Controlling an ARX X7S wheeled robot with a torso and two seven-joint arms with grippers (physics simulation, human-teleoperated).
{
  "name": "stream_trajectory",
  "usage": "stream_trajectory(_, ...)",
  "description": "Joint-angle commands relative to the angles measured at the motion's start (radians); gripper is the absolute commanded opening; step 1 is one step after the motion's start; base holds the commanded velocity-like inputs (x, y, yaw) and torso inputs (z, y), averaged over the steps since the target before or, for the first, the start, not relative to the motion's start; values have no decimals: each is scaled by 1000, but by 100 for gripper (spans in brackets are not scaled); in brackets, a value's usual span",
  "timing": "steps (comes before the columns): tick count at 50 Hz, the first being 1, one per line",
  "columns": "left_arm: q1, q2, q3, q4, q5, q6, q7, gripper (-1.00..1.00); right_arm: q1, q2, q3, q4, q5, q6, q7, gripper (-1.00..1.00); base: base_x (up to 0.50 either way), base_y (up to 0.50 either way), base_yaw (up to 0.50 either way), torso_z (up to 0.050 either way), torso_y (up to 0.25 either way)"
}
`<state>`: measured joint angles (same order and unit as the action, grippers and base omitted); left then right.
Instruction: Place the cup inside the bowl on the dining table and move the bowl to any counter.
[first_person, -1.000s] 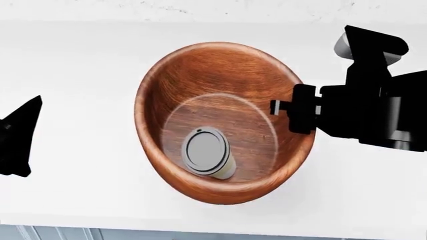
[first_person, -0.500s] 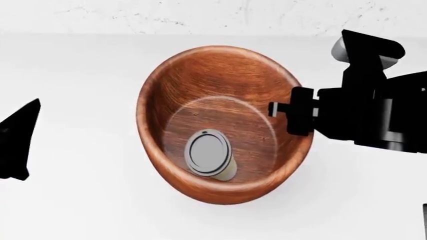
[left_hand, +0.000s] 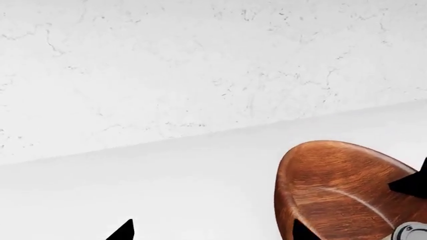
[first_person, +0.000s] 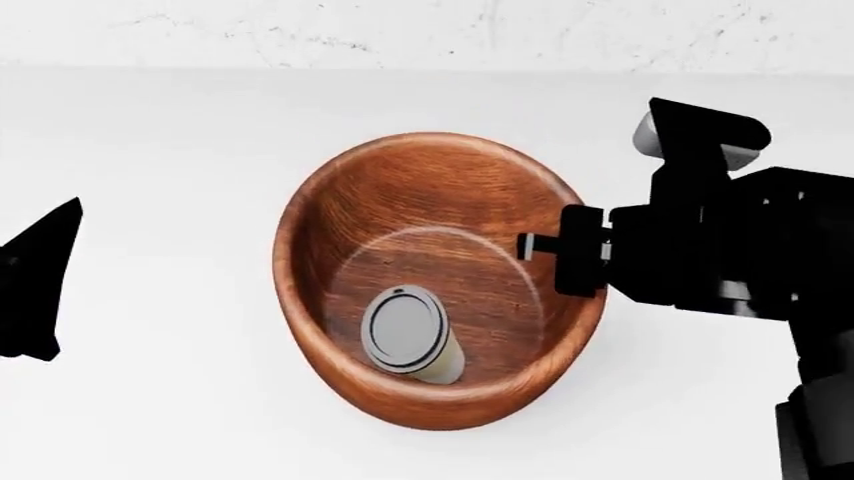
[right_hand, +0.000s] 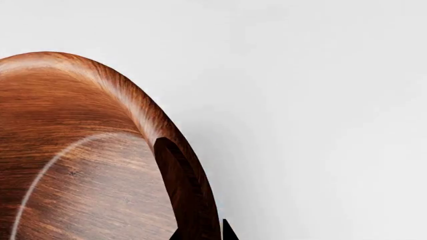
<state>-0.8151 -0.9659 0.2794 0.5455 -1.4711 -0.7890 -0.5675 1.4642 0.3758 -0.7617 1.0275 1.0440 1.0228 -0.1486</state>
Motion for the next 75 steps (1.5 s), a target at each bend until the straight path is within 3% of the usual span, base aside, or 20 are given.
stream_trajectory(1, 0, 12, 9, -11, 15, 2, 5, 100, 0, -39, -2, 62, -12, -36, -48, -100, 0, 0, 0, 0, 0)
stream_trajectory(11, 20, -10, -7, 9, -3, 10, -4, 100, -18, -79, -30, 146, -47, -85, -105, -100, 0, 0, 0, 0, 0)
stream_trajectory(17, 11, 17, 13, -9, 25, 8, 0, 100, -20, -75, -27, 144, -46, -86, -100, -100, 0, 0, 1, 0, 0)
stream_trajectory(22, 66, -41, -33, 21, -4, 36, 18, 100, -19, -66, -20, 124, -40, -78, -88, -100, 0, 0, 2, 0, 0)
stream_trajectory(27, 23, 2, 2, -8, 21, 16, 16, 100, -8, -54, -8, 111, -29, -66, -78, -100, 0, 0, 1, 0, 0)
stream_trajectory(28, 14, 16, 13, -15, 30, 12, 15, 100, -7, -50, -2, 109, -25, -66, -71, 100, 0, 0, 0, 0, 0)
stream_trajectory(41, 17, 15, 11, -15, 29, 16, 17, 100, 11, -8, 41, 24, 16, -43, -28, 100, 0, 0, 0, 0, 0)
stream_trajectory(50, 16, 14, 5, -15, 24, 22, 22, 100, -93, 92, 131, -312, 90, -83, 122, 100, 0, 0, 0, 0, 0)
stream_trajectory(54, -15, 20, 8, -23, 15, 8, 5, 100, -177, 166, 159, -564, 85, -159, 199, 100, 0, 0, 0, 0, 0)
stream_trajectory(58, -8, 24, 2, -26, 18, 18, -17, 100, -312, 210, 245, -788, 103, -270, 367, 100, 0, 0, 0, 0, 0)
stream_trajectory(69, -116, 68, 29, -64, 5, -23, -58, 100, -440, 321, 299, -1031, 81, -392, 382, 100, 0, 0, 0, 0, 0)
stream_trajectory(75, -152, 93, 44, -73, 9, -34, -64, 100, -431, 336, 273, -1036, 53, -380, 358, 100, 0, 0, 0, 0, 0)
